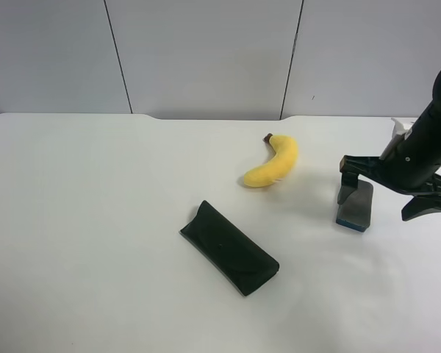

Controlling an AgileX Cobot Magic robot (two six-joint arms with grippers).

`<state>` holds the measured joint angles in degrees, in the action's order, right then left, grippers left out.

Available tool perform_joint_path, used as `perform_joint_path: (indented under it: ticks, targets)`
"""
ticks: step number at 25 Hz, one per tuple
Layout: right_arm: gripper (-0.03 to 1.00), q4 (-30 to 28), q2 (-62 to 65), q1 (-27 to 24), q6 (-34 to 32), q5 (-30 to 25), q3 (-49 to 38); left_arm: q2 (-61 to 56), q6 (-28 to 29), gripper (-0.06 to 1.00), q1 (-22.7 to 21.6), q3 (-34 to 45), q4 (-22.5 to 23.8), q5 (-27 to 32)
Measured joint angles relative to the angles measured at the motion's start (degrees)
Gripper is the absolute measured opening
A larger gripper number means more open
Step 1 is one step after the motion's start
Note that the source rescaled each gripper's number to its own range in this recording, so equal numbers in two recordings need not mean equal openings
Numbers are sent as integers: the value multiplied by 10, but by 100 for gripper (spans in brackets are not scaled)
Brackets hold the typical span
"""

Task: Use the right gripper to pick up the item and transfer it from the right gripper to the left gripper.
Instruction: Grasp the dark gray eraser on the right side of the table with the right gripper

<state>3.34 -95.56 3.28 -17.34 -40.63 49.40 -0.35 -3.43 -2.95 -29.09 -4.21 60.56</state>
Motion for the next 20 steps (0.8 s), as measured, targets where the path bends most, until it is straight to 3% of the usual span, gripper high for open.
perform_joint_path:
  ticks: [20]
  targets:
    - [100, 0, -87, 0, -28, 100, 0, 0, 0, 100, 0, 0, 0, 0]
